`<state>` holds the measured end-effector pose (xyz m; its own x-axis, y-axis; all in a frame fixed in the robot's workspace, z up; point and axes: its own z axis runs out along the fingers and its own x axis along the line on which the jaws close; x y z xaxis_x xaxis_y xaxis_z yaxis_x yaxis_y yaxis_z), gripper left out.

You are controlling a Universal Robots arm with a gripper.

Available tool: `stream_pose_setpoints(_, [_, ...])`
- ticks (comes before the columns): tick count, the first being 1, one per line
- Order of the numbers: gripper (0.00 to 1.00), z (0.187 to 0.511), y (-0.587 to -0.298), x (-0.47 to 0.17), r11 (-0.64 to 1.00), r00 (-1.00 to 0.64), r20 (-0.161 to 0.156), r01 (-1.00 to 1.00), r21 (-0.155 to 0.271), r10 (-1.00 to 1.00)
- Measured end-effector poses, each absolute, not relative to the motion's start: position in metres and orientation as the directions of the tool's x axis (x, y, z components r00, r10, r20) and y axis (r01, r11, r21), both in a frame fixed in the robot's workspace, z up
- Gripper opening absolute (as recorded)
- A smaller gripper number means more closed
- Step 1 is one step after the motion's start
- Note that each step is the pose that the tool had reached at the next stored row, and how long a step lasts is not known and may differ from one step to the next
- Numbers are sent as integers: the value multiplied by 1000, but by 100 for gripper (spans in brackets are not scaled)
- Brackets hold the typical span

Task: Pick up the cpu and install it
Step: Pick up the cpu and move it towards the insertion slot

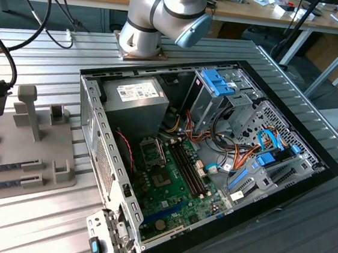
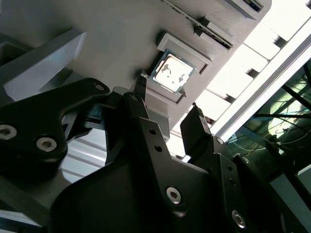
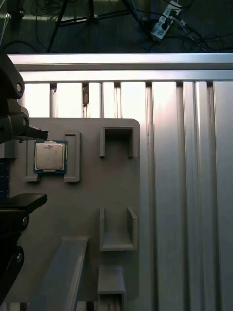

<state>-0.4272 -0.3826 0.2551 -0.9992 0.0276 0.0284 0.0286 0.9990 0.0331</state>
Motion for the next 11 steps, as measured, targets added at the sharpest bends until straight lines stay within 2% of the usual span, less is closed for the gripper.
stream_pose_setpoints(11, [56,251,-383,-427,999,-999,29,29,33,28])
